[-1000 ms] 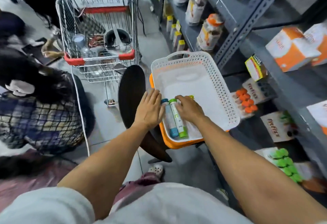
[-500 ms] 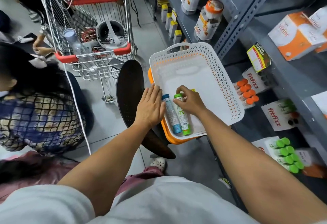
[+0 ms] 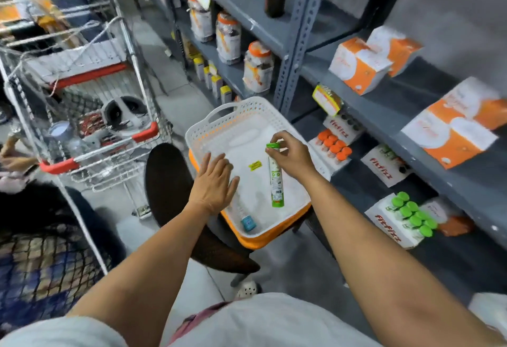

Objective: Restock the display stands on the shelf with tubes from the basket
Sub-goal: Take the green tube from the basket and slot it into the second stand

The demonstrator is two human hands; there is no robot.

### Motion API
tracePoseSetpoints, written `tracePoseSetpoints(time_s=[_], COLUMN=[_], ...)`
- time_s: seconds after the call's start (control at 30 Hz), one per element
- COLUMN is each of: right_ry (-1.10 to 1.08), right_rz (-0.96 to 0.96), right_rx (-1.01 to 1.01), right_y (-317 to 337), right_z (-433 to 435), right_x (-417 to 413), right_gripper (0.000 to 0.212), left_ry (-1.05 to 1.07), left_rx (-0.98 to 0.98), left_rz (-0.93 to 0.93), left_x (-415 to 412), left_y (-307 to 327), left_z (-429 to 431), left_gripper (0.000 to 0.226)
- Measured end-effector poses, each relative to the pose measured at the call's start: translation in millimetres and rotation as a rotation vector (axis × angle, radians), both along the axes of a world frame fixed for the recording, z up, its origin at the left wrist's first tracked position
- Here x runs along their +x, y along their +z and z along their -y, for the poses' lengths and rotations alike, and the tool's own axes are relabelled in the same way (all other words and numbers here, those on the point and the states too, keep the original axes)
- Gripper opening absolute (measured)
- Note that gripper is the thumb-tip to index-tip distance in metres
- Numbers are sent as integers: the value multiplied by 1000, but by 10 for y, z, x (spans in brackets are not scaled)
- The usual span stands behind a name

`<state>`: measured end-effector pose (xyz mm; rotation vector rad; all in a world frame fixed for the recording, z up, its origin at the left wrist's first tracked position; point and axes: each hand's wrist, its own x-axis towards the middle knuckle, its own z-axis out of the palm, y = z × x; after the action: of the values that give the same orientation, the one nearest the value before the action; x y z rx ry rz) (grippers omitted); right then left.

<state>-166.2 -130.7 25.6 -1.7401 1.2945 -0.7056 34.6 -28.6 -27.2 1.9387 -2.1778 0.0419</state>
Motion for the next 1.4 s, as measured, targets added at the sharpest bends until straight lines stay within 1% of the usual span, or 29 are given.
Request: tracePoseSetpoints(time_s=[0.17,0.33,0.43,0.53,0.6,0.67,0.73,0.83,0.93,1.03,1.2,1.4], right_ry=[-183,-416,-561,-711,-788,-837,-851,-845,-835,-860,-890,-892], right_rz=[94,93,80,53,-14,-53,-65,-106,-119,-146,-154,-137], right_rx=[-179,-417,-560,-706,-789,-835,-848,-855,-837,-835,-801,-824], right_y=[525,1292,1831,2391,2711,2975,3159,3350,3468,3545,3663,3841], right_z=[105,22,-134,-424,-615,-796,-929,-1070,-1153,-1216,-1299,-1403], right_x=[-569,-1404,-2020,-2611,-2953,-3268,-3549,-3847,-4051,-4238,-4445,-4624], right_gripper=[14,16,16,17,17,17,18,18,19,19,18,19], left_ry=[-236,-515,-618,-765,-828,-879,-906,-899,-838,-809,-789,-763], left_rx=[-159,-388,-525,-730,-847,-912,-912,-858,-807,-865,-978,-960], left_rz=[-16,-20,-63,-147,-170,-175,-160,-108,-71,-102,-133,-174], left_x=[-494,-1526,-2286,-3059,-3511,-3920,-4283,-4670,-4844,-4906,-4944,-4979], left_y=[476,1261,1877,2569,2983,3319,3562,3732,3716,3656,3658,3679], left_z=[690,1409,1719,1802,1728,1627,1540,1498,1494,1526,1532,1492], left_gripper=[48,47,56,48,45,45,45,46,48,47,38,36])
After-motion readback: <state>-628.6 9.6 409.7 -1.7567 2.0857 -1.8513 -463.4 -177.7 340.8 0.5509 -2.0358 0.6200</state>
